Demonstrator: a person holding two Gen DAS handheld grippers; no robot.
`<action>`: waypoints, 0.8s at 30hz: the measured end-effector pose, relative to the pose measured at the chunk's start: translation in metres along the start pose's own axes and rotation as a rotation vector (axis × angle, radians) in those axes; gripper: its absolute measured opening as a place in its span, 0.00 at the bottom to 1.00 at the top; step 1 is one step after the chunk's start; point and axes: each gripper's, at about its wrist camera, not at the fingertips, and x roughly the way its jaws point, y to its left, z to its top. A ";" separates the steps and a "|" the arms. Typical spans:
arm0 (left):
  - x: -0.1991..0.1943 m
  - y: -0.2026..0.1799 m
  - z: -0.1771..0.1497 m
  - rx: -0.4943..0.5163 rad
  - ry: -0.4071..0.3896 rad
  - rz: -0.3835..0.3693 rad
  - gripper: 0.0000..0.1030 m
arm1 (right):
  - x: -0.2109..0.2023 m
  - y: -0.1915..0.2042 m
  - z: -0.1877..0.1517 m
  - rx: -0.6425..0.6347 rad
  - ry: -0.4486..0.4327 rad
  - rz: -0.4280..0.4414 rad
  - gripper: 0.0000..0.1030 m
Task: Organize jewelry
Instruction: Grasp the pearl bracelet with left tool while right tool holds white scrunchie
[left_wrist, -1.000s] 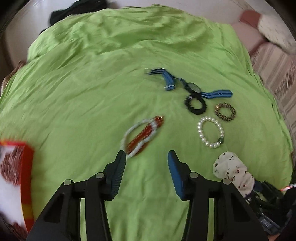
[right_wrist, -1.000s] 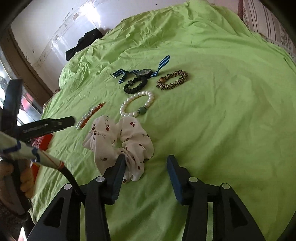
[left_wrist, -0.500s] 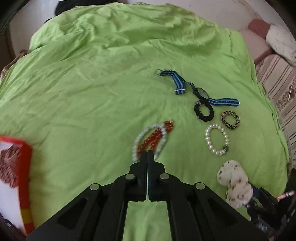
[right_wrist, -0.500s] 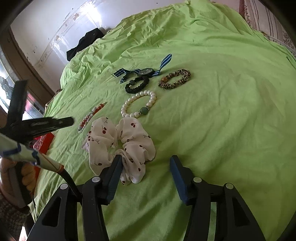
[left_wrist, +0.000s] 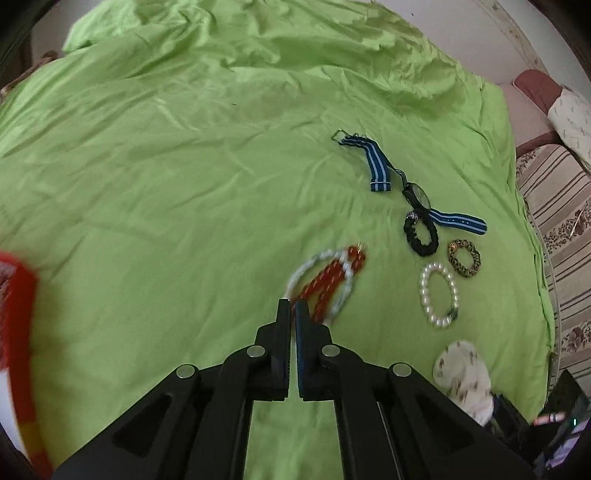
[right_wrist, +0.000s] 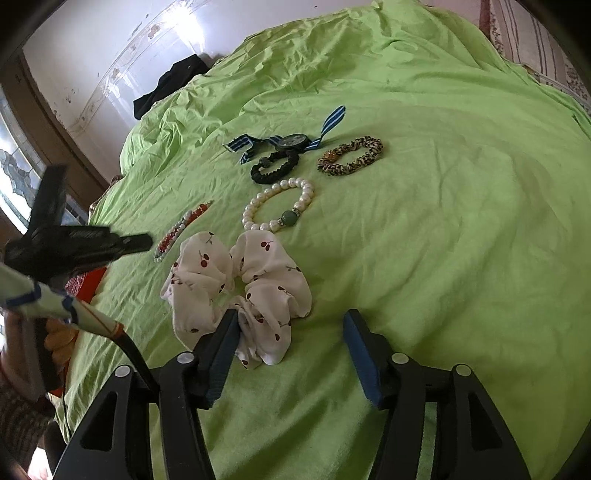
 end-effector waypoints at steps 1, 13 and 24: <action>0.007 -0.002 0.003 0.011 0.005 0.000 0.02 | 0.001 0.002 0.000 -0.009 0.001 -0.003 0.64; -0.031 0.016 -0.013 0.006 -0.055 0.135 0.00 | 0.004 0.004 0.001 -0.025 0.007 -0.010 0.65; -0.105 0.013 -0.057 0.028 -0.097 0.096 0.00 | -0.001 0.005 -0.001 -0.015 -0.003 -0.028 0.62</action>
